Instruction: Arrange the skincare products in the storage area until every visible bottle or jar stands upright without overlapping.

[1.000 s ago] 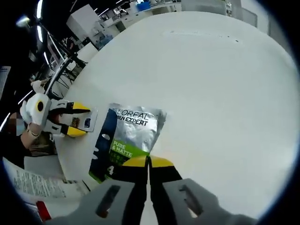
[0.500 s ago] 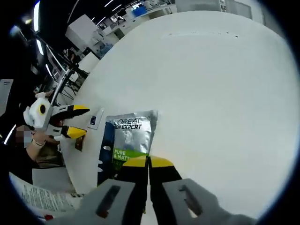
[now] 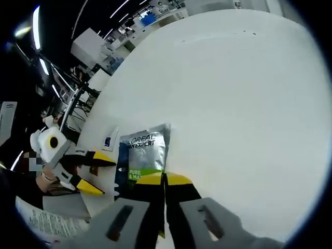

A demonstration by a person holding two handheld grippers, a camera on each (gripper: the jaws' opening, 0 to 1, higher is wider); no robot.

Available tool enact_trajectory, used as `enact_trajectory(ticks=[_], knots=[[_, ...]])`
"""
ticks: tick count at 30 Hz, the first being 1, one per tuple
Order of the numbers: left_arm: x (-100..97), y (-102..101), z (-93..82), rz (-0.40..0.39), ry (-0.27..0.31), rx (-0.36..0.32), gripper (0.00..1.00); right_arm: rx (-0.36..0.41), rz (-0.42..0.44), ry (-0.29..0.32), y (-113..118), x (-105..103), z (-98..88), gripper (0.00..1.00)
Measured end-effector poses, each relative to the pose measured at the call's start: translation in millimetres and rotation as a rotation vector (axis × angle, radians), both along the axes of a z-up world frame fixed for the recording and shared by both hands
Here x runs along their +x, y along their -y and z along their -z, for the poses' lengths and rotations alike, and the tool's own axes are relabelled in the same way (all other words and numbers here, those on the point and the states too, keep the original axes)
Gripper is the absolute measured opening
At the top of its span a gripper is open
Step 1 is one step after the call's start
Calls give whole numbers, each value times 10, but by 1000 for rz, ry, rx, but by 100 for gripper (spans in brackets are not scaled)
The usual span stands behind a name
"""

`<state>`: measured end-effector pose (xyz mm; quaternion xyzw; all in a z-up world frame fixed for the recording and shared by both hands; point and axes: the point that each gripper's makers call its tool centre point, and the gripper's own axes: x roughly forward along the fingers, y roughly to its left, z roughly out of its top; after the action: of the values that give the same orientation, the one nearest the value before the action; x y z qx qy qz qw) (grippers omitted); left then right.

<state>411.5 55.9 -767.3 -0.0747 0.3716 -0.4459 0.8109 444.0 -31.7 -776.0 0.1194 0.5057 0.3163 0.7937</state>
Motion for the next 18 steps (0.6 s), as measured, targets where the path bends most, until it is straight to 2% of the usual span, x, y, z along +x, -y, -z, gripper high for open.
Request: enact_trajectory(ticks=[6,8,9,11,12,13,14,15,18], knots=[[80,-26,8,-72,-74,-62,26,25,14,3,-19,-11,-26,1],[123,-55,-4,-101,-79,-88,19,59,22,4,-41,-7,-74,1],[104,-51,-16,-104,-80,-89,17,105,27,4,-100,-5,-127,1],[132,-58,-60,-117,-49,-91,16,83,19,20,-103,1,-136,1],[172,-61,-106,-121,-13,-100,14,77,12,26,-106,1,-136,1],[197,-17,-203,-120,4,-156,8,105,-7,23,-166,-21,-166,1],[198,10,-270,-129,-14,-195,0,132,-4,7,-215,-43,-186,1],[258,25,-366,-154,-33,-251,0,162,-12,21,-280,-36,-226,1],[276,14,-416,-137,31,-212,0,138,-45,38,-379,-47,-248,1]])
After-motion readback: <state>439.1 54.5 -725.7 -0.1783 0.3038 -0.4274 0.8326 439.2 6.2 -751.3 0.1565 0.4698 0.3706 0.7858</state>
